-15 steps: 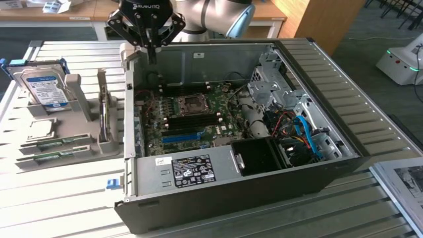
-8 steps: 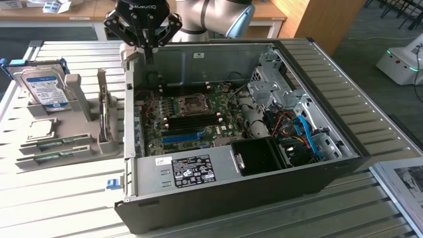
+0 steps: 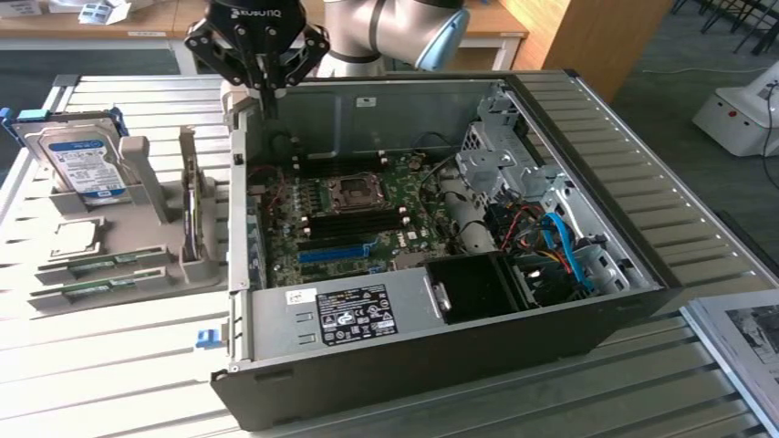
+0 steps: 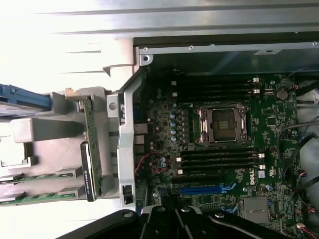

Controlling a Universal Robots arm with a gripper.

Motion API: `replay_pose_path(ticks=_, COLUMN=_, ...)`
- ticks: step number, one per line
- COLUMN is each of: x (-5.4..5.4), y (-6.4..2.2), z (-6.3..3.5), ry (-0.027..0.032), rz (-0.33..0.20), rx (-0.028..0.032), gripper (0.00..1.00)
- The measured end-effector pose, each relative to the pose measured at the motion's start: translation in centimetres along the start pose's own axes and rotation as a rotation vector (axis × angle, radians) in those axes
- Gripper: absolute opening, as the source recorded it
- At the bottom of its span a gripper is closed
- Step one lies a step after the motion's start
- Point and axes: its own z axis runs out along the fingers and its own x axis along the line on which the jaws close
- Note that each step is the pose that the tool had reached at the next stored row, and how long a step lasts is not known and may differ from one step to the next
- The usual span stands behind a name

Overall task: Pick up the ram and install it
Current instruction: 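Reach for the ram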

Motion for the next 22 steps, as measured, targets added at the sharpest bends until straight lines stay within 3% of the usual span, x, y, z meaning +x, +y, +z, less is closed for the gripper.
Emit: replay_pose_path(ticks=22, x=1.3, y=-0.1, z=0.08, ry=0.0, rz=0.0, rx=0.0, gripper=0.1)
